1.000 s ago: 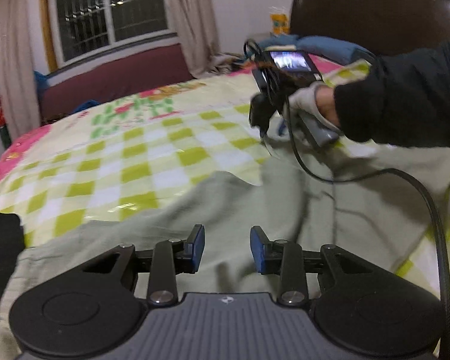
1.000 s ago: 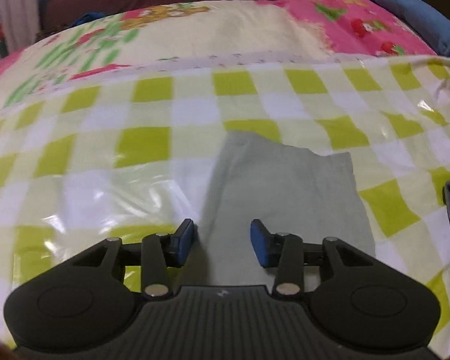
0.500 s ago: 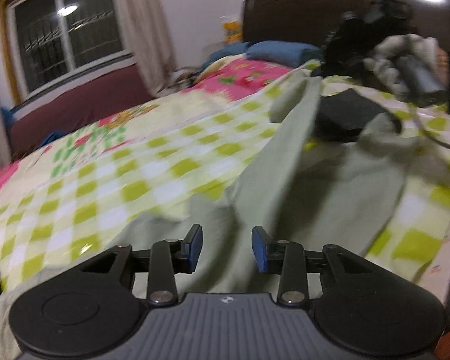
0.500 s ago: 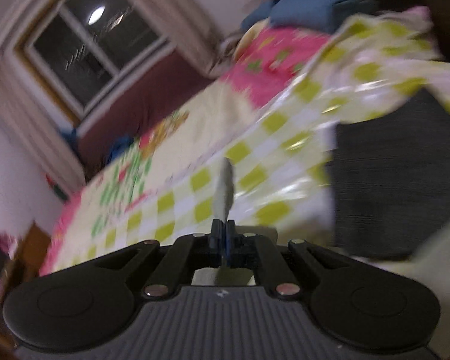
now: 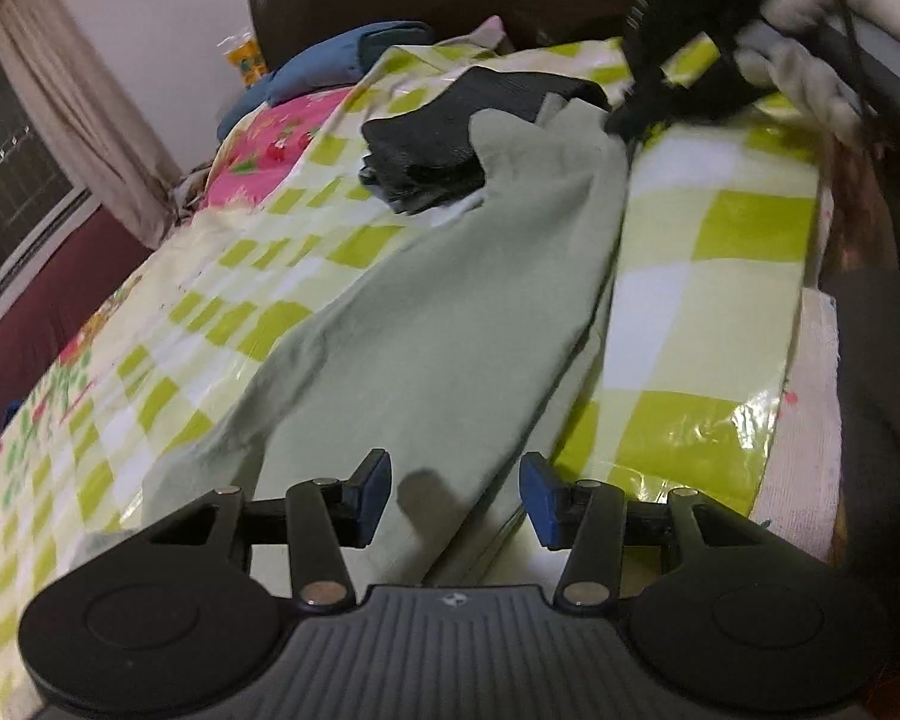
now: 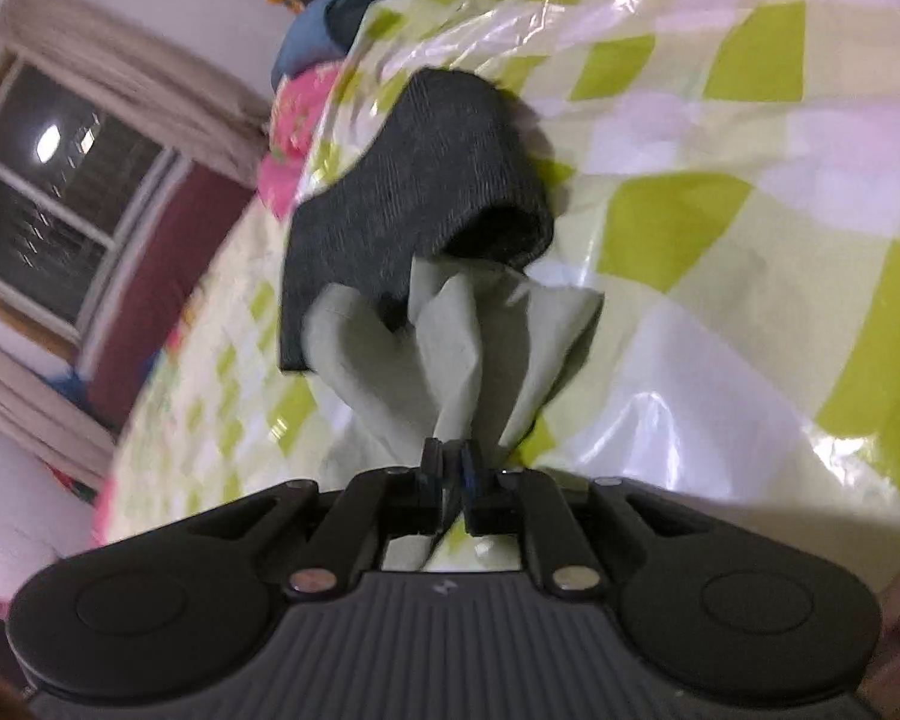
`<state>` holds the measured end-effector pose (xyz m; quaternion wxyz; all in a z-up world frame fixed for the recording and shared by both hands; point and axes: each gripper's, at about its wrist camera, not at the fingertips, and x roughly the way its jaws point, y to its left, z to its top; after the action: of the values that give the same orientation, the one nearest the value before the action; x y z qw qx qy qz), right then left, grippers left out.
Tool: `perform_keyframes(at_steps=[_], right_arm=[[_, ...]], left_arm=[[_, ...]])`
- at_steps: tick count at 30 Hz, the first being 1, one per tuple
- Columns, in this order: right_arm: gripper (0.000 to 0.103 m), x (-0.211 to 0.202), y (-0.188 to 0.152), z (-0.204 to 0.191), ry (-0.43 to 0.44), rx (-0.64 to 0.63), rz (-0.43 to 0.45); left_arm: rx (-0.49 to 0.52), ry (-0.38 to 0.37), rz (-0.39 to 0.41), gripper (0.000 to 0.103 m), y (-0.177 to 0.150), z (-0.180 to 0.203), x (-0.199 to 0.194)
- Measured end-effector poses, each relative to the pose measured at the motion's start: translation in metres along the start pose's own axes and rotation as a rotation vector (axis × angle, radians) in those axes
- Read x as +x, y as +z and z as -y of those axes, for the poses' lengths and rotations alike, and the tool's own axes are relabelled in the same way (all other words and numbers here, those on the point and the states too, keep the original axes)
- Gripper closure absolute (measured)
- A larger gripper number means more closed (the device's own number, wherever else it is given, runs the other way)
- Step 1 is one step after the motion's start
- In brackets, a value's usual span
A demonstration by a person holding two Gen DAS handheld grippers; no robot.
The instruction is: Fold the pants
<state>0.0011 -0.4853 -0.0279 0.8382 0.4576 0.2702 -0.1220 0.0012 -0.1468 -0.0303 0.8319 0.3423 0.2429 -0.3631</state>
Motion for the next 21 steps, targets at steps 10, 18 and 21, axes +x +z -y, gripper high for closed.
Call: perform_keyframes(at_steps=[10, 18, 21], right_arm=[[0.100, 0.017, 0.024, -0.005, 0.036, 0.010, 0.042], [0.095, -0.016, 0.001, 0.018, -0.043, -0.027, 0.104], [0.097, -0.017, -0.005, 0.030, -0.037, 0.017, 0.086]], left_arm=[[0.002, 0.011, -0.024, 0.041, 0.016, -0.001, 0.014], [-0.015, -0.001, -0.030, 0.041, 0.014, -0.002, 0.022], [-0.013, -0.002, -0.027, 0.041, 0.014, -0.002, 0.022]])
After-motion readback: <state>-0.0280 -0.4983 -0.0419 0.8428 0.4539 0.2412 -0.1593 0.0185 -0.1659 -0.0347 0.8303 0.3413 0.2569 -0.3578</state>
